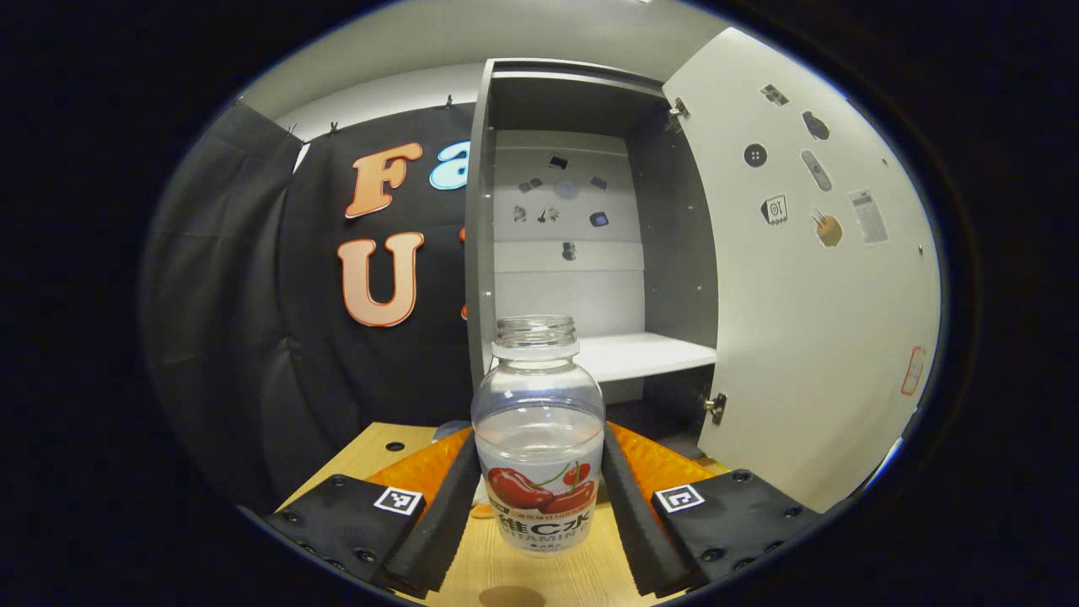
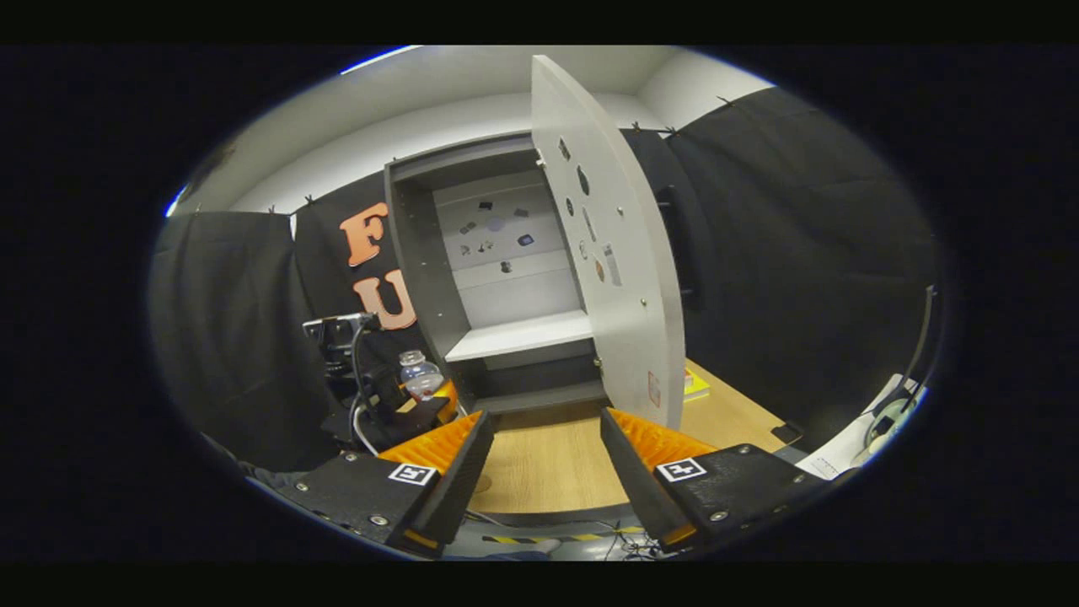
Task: Open the cabinet door with the right hand, grasp the bottle in the cabinet with the left hand and place it on the coaster, then close the cabinet door with the right hand.
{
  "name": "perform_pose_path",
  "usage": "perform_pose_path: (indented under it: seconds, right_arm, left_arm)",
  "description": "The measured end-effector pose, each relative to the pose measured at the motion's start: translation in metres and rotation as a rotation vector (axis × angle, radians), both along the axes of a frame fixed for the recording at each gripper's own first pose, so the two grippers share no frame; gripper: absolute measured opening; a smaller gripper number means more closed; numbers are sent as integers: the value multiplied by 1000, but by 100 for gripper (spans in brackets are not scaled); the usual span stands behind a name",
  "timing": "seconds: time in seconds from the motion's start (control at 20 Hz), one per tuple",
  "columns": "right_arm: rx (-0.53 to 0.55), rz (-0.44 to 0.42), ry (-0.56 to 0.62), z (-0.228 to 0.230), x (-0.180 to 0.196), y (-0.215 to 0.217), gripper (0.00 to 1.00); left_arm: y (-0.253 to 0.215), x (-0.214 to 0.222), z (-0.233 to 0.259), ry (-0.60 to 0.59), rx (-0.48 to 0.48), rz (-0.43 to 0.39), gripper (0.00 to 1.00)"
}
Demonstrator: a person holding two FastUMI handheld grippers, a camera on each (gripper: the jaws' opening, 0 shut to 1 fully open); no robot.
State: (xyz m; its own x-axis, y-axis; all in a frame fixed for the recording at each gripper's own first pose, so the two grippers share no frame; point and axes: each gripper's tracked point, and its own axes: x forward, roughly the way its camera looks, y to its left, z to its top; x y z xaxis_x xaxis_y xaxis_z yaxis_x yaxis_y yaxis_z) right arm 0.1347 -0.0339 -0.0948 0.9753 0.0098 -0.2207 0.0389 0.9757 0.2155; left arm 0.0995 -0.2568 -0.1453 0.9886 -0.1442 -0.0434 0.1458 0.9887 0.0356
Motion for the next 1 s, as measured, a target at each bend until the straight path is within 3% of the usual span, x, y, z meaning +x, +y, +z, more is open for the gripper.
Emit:
perform_pose_path:
  seconds: [0.35,0.65,1.0]
  right_arm:
    - [11,17,91,-39,1,1,81]
    - [1,44,184,-75,20,13,81]
    - [1,83,261,-102,33,27,81]
  left_arm:
    - [34,-16,-92,103,30,60,86]
    - [36,-25,-156,136,69,49,86]
    - [42,-26,-195,167,63,51,85]
